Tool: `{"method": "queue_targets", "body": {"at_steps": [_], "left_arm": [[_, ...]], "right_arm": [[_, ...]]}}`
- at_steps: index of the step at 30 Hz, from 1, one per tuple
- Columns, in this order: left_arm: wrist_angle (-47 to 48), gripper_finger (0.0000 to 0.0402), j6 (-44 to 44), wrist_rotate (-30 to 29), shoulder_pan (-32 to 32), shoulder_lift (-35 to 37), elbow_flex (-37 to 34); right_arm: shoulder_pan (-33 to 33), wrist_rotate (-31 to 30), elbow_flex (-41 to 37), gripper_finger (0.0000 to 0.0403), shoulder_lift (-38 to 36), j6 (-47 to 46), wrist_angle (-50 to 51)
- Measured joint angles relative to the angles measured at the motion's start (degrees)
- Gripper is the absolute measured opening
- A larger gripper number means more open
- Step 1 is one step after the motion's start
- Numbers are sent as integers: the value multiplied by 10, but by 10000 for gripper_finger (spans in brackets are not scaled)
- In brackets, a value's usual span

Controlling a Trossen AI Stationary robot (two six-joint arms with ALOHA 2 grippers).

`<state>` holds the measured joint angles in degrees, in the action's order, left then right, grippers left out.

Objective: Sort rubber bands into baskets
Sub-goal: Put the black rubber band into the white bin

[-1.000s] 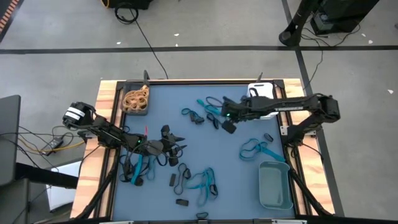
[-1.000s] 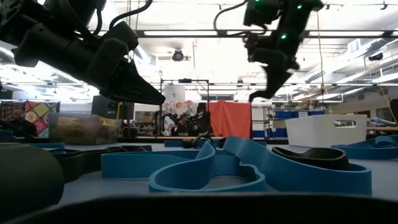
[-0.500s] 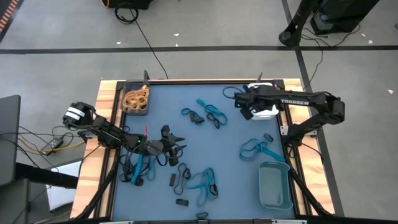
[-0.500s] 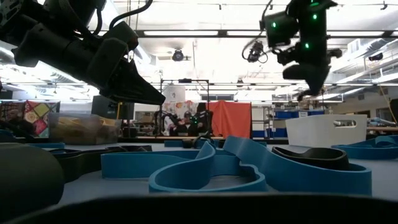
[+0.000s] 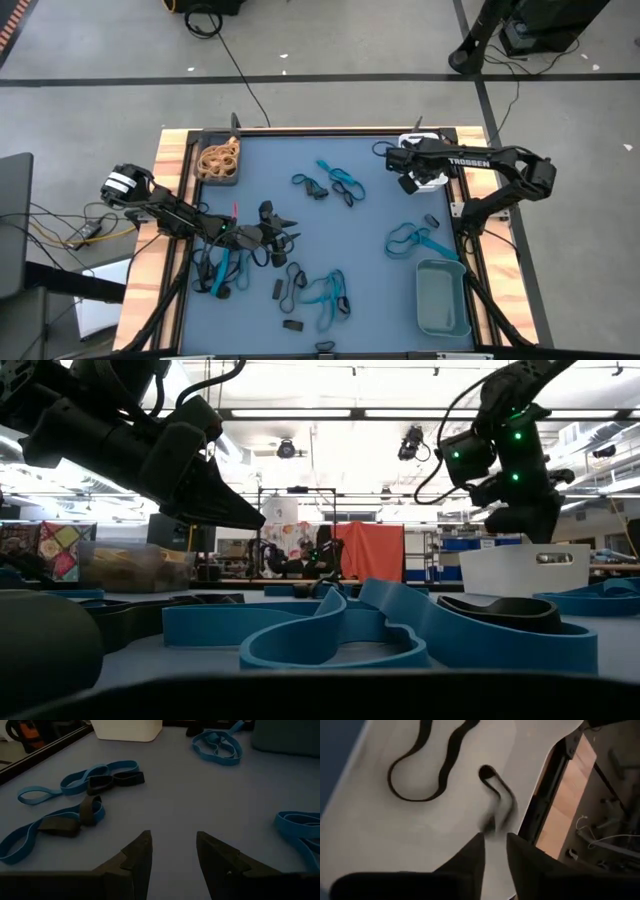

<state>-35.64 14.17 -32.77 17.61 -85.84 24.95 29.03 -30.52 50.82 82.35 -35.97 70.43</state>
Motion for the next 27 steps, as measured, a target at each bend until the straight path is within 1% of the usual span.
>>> {"method": "queue_targets", "body": {"at_steps": [7, 10, 14, 18, 21, 25, 27], "left_arm": [[0, 158, -2, 0, 0, 0, 0], [2, 158, -3, 0, 0, 0, 0], [8, 158, -3, 0, 0, 0, 0], [8, 158, -3, 0, 0, 0, 0], [8, 158, -3, 0, 0, 0, 0], [8, 158, -4, 0, 0, 0, 0], [8, 158, -4, 0, 0, 0, 0]], "right_arm": [[2, 3, -1, 163, 0, 10, -15], [-7, 21, 5, 183, 0, 22, -14], [-36, 57, 28, 197, 0, 35, -29], [-77, 74, 60, 197, 0, 37, -67], [-117, 98, 78, 191, 0, 60, -130], [-167, 168, 82, 184, 0, 102, -264], [-181, 192, 82, 183, 0, 114, -306]]}}
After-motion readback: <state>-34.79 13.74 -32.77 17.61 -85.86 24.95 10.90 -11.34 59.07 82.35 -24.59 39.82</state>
